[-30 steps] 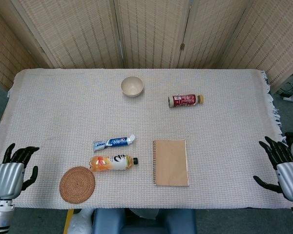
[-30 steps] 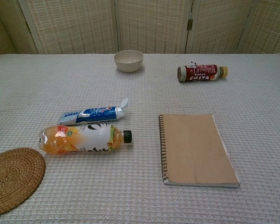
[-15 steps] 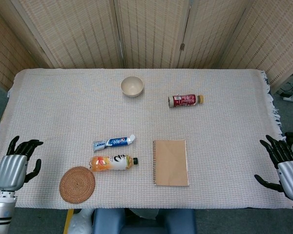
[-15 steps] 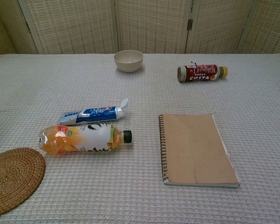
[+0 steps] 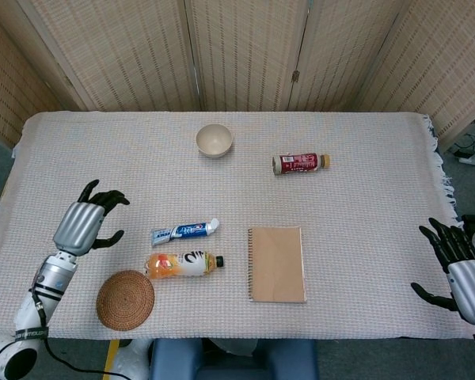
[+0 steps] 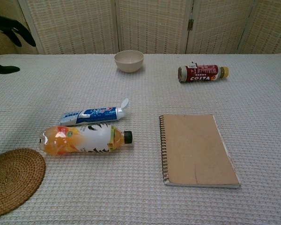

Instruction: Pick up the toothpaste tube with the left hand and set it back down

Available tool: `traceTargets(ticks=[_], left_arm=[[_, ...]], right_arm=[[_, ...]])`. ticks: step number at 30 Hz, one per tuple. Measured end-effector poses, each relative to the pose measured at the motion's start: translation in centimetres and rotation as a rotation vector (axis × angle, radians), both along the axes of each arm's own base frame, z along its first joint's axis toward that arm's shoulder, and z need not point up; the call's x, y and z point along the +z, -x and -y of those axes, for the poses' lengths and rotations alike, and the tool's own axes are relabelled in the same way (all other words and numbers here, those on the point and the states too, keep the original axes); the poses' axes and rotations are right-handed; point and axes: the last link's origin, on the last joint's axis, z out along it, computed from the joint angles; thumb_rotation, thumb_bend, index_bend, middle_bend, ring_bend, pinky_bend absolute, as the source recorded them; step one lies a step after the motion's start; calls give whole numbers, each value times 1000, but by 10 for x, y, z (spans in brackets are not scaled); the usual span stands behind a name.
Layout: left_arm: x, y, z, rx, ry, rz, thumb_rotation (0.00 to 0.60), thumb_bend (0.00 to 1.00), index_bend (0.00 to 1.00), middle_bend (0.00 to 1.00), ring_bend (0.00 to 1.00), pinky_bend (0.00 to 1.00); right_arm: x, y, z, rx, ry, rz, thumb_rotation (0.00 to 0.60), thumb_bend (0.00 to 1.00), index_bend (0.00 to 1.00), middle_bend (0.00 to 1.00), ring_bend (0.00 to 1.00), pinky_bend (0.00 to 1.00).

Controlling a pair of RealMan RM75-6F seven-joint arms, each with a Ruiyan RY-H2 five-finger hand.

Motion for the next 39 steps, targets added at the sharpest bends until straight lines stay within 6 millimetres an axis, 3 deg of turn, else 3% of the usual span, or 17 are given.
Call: traceTargets(ticks=[7,14,28,39], left_arm=[[-38,-30,-31,-21,57,-61,600,306,306,289,289,62],[-76,-51,-42,-33,112,-127,600,285,269,289,271,59],[-137,-62,-50,29,187,-205,600,259,190,248,232,51],[-160,-62,-55,42,191,-256,600,253,181,238,224,51]], right_arm=[[0,0,1,-5,0,-3,600,257,0,0,0,0],[2,2,0,-17,3,-4,600,258,0,0,0,0],[3,6,2,-29,-1,-3,600,257,0,0,0,0],[4,8,2,-36,1,-3,600,258,0,0,0,0]])
